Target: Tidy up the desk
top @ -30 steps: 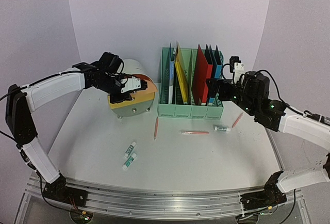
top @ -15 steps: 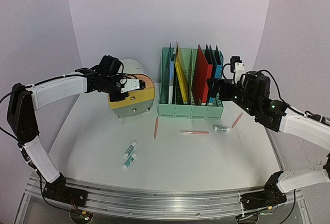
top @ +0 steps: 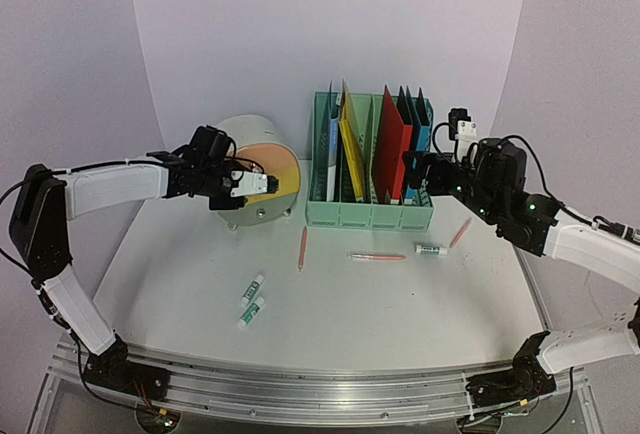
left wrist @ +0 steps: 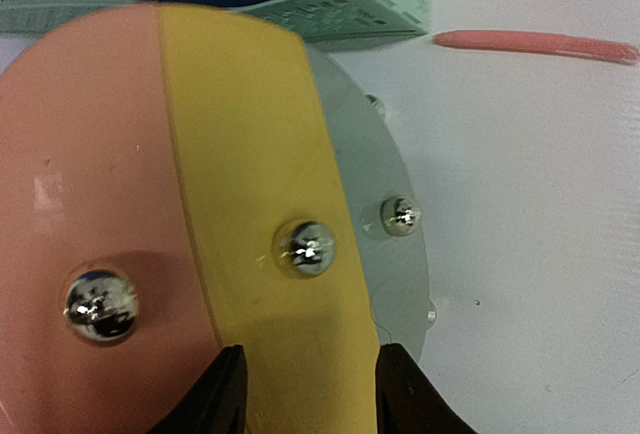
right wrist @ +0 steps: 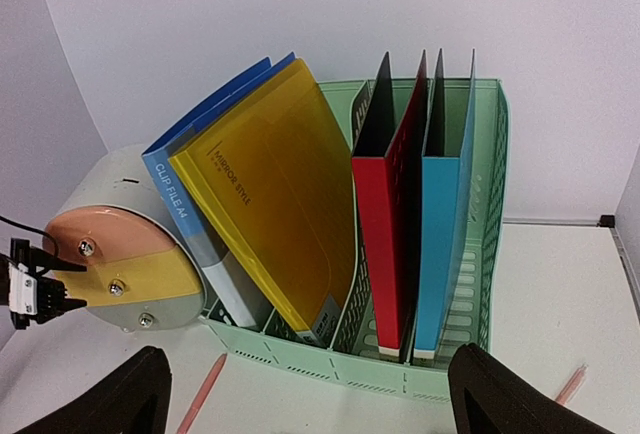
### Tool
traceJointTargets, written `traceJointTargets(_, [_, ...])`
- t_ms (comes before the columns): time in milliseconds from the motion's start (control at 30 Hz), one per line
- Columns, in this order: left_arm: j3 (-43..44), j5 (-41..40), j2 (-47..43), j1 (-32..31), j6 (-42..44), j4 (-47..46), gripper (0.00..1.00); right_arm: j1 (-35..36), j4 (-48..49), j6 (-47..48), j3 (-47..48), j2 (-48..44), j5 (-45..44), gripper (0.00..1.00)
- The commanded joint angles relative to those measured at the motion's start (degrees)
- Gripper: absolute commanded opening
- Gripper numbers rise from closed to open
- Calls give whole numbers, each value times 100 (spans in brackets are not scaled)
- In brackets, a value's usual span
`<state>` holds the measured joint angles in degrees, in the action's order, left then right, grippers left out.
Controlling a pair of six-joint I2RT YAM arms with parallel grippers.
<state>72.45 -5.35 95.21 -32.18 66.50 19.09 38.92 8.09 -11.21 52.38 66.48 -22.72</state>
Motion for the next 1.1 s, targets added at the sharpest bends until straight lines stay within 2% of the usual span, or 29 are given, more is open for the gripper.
traceJointTargets(0, [-1179, 947, -870, 24, 1098, -1356, 50, -16, 61, 13, -15, -130, -95, 98])
traceJointTargets(100, [-2197, 1318, -1164, -1, 1994, -2910, 54, -16, 61, 22, -22, -93, -79, 98])
traceJointTargets(200, [-2901, 1360, -1061, 29, 2498, -4424, 58, -16, 59, 13, -65, -103, -51, 98])
traceJointTargets(367, [-3096, 1315, -589, 82, 2932, -5523, 63, -16, 61, 6, -221, -241, -103, 98])
traceJointTargets(533, [-2906, 1312, -158, 179, 3122, -5857, 63, -16, 61, 39, -230, -267, -91, 98])
traceJointTargets(767, [-2622, 1392, 256, 248, 3428, -5812, 62, -16, 61, 58, -236, -283, -95, 98])
traceJointTargets(1067, [-2117, 1132, 730, 248, 3569, -5734, 54, -16, 61, 110, -197, -310, -65, 98])
